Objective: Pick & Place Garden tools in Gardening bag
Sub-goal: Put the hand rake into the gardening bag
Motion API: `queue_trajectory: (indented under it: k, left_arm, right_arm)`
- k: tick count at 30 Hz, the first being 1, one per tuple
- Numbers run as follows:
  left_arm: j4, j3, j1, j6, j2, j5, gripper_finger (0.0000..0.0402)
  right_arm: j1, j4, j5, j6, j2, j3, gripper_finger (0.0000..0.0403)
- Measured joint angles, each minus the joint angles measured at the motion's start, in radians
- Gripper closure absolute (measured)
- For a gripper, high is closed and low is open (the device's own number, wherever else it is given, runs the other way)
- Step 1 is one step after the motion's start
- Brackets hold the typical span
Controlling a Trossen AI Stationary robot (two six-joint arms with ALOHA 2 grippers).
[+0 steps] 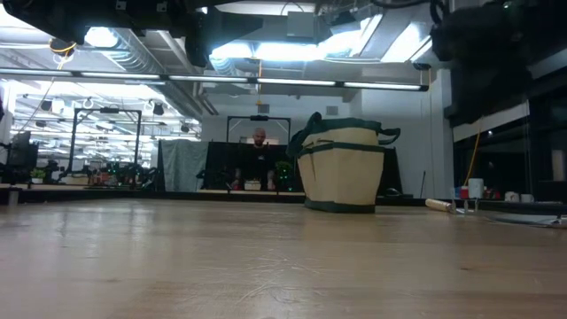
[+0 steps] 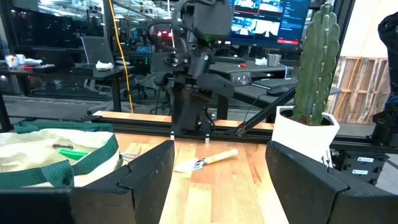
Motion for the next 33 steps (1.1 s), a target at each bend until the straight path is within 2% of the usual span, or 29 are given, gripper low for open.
queue_trajectory:
  k: [4,13,20,29,33]
  left_arm:
    - [0.0,0.0,0.0,0.0,0.0,0.0,0.0151]
    - [0.0,0.0,0.0,0.0,0.0,0.0,0.0151]
    - [0.0,0.0,0.0,0.0,0.0,0.0,0.0151]
    - [0.0,0.0,0.0,0.0,0.0,0.0,0.0151]
    - [0.0,0.0,0.0,0.0,0.0,0.0,0.0151]
  right_arm:
    - [-0.04,-0.016,0.004,0.024,0.0,0.0,0.0263]
    - [-0.155,-0.028,0.11,0.095,0.0,0.0,0.0263]
    - [-0.174,-0.028,0.172,0.137,0.0,0.0,0.0263]
    - [-0.172,-0.016,0.175,0.189,0.02,-0.046,0.0263]
    - [-0.172,0.027,0.139,0.192,0.035,-0.097,0.0263]
